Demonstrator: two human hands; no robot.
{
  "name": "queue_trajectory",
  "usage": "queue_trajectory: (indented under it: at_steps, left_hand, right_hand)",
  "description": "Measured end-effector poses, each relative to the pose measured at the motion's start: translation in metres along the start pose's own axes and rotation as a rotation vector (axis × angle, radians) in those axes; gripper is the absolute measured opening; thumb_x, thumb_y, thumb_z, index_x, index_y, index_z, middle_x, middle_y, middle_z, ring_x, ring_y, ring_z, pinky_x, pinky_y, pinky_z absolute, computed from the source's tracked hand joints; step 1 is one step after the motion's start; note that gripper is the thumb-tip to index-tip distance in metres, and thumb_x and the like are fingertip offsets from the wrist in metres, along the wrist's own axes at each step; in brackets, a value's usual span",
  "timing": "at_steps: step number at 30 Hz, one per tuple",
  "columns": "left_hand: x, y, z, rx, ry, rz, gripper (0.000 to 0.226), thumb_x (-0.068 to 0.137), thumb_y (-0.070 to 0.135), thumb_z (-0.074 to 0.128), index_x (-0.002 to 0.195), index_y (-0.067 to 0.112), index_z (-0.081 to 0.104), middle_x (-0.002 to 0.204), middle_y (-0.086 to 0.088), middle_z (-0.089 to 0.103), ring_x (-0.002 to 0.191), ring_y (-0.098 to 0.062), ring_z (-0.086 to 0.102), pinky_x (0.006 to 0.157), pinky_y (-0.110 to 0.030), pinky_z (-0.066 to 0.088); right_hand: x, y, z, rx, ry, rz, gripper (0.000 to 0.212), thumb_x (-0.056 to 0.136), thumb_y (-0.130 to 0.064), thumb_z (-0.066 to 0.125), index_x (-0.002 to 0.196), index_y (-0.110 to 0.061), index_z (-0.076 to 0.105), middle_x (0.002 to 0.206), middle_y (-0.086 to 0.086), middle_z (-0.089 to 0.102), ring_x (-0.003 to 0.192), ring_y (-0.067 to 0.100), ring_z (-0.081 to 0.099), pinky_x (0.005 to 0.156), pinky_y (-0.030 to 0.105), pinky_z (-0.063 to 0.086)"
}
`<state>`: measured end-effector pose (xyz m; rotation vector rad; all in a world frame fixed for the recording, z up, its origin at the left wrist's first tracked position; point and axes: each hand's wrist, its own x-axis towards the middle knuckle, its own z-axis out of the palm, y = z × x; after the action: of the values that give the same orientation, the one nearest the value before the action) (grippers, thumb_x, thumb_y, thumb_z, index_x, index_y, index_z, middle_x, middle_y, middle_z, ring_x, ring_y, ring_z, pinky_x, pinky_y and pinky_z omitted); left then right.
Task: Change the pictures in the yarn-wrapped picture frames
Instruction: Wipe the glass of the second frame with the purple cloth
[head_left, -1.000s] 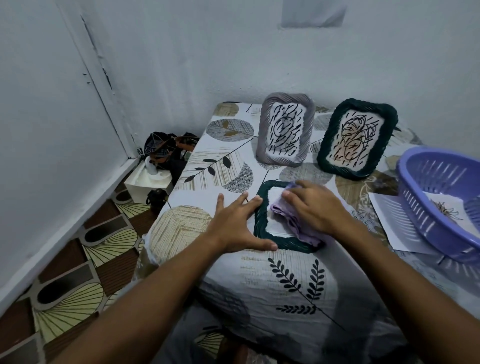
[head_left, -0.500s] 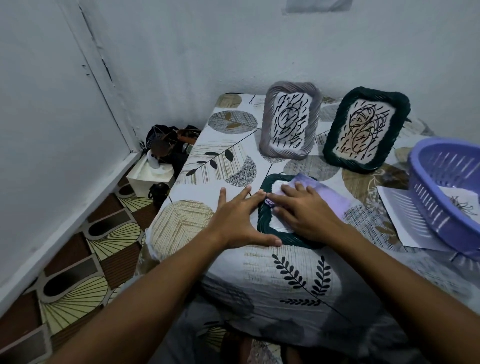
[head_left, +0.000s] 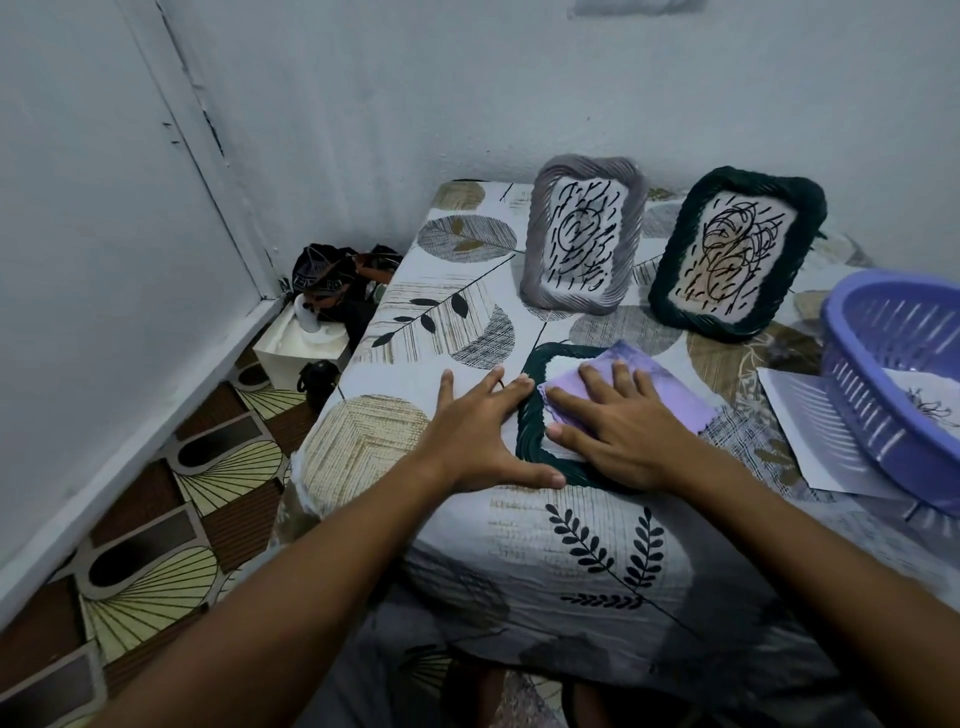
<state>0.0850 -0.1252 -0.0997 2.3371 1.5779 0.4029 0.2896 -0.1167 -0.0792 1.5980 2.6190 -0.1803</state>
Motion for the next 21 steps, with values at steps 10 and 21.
queue_trajectory:
  at_steps: [10,21]
  left_hand:
    - [0.001,0.000,0.001,0.005,0.008,0.007,0.125,0.049,0.092,0.050,0.151,0.026,0.024,0.157,0.008,0.027,0.147,-0.006,0.009,0.116,-0.057,-0.009]
    - [-0.001,0.001,-0.001,0.000,0.004,-0.003,0.120,0.053,0.087,0.058,0.151,0.027,0.024,0.157,0.008,0.026,0.147,-0.007,0.009,0.116,-0.055,-0.011]
  right_hand:
    - [0.002,-0.001,-0.005,0.036,0.011,0.016,0.072,0.083,-0.068,0.007,0.146,-0.040,0.031,0.160,0.008,0.014,0.147,0.034,0.005,0.116,0.054,0.001]
    - [0.000,0.006,0.002,0.014,0.025,-0.007,0.062,0.087,-0.062,0.007,0.146,-0.050,0.018,0.161,0.003,0.008,0.148,0.030,0.000,0.117,0.054,-0.002]
